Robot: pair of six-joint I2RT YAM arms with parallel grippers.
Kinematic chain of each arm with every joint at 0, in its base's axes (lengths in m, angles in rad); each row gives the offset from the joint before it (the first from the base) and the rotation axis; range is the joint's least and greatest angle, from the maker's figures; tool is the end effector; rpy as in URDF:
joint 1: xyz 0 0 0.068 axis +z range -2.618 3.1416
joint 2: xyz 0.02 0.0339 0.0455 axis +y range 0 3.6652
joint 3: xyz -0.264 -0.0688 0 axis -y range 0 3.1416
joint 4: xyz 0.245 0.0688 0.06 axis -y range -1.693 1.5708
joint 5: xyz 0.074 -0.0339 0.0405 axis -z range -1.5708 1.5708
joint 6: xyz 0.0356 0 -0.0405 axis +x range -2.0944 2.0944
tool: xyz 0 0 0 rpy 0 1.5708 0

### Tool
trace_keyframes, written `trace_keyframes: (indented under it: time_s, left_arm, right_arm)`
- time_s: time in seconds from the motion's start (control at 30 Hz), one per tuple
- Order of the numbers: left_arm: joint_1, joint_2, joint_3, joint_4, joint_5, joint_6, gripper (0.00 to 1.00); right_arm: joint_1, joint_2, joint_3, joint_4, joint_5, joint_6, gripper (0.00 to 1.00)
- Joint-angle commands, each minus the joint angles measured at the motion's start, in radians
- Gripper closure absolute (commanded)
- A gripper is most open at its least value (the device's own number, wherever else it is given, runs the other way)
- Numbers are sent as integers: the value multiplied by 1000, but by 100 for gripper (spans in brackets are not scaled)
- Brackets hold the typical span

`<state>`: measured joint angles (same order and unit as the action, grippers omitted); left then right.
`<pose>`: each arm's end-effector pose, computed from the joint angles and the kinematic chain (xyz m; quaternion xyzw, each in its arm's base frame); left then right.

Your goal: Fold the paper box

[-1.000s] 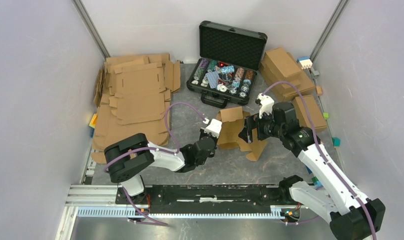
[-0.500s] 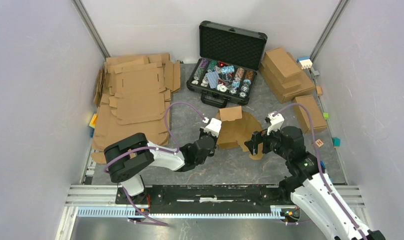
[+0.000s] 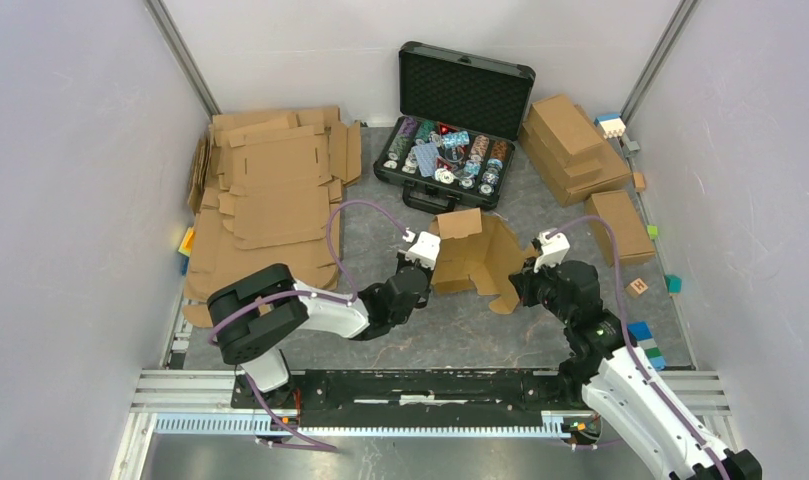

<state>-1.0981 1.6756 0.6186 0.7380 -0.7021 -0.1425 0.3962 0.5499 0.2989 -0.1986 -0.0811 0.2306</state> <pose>0.1645 -0.2712 0.1604 0.1710 0.7684 -0.0930 0.6096 0.1333 0.0589 0.2012 -0.0915 0.8416 0.1964 0.4948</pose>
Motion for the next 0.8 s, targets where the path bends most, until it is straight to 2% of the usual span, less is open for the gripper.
trace_keyframes:
  time_s: [0.0,0.17,0.4,0.57,0.77]
  left_arm:
    - [12,-4,24,-18,-2,-16,98]
    - [28,-14,22,-27,-15,-3,98]
    - [69,-35,24,-76,35,-26,98]
    - [86,-44,17,-77,73,-46,98]
    - [86,-50,15,-76,126,-60,98]
  right_arm:
    - [-2,-6,51,-8,-47,-25,92]
    - [-1,24,142,-109,-116,-51,90]
    - [-1,65,198,-151,-286,-102,90]
    - [2,103,196,-146,-392,-119,90]
    - [19,137,171,-86,-402,-106,90]
